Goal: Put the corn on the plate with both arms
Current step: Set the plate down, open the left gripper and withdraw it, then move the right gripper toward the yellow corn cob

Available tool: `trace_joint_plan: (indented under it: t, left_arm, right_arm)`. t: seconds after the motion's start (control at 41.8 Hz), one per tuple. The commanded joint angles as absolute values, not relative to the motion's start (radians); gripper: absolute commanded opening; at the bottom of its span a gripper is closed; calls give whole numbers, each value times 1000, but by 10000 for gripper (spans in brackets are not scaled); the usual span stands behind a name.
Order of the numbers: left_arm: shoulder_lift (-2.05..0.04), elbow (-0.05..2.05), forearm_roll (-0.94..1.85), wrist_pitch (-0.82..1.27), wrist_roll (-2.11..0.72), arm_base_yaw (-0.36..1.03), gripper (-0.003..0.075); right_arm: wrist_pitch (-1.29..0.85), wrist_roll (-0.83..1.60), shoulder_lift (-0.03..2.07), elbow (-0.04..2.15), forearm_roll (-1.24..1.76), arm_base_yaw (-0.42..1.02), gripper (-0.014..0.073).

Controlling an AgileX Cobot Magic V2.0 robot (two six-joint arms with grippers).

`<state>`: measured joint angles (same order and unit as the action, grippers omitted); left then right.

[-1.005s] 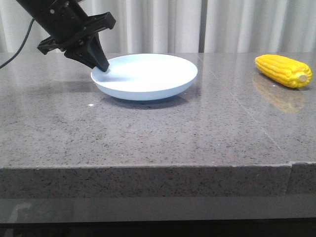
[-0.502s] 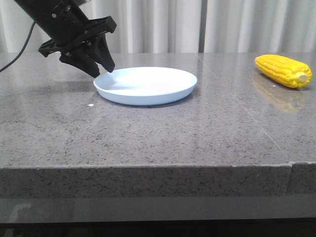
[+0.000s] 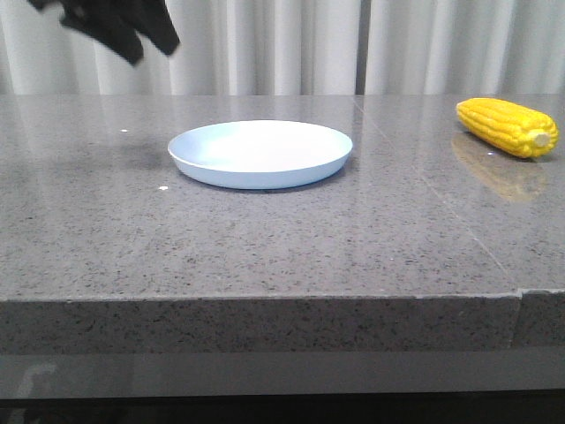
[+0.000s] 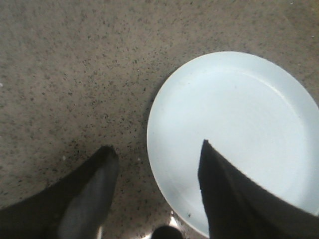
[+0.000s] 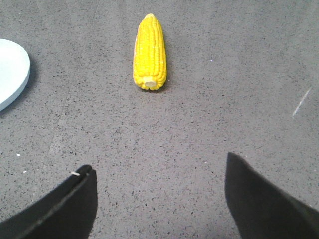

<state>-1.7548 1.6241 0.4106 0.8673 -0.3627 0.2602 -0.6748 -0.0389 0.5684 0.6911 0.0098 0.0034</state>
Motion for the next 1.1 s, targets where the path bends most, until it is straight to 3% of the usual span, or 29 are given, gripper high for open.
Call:
trace_joint_plan:
  t: [0.0,0.287,0.789,1.076]
  left_arm:
    - [-1632,1648,355,883,-360,320,369]
    - [-1399,1491,-35,900,-90,517,369]
    - [-917,1011,27,741,-38,546,368]
    - [-779,870,42,734,-38,546,368]
  right_arm:
    - [-602,-31,578,723,0,-4,561]
    - [-602,-31,578,723,0,-4,561]
    - [-602,-31,578,723,0,-4,561]
    - [-602,-31,578,723,0,3,561]
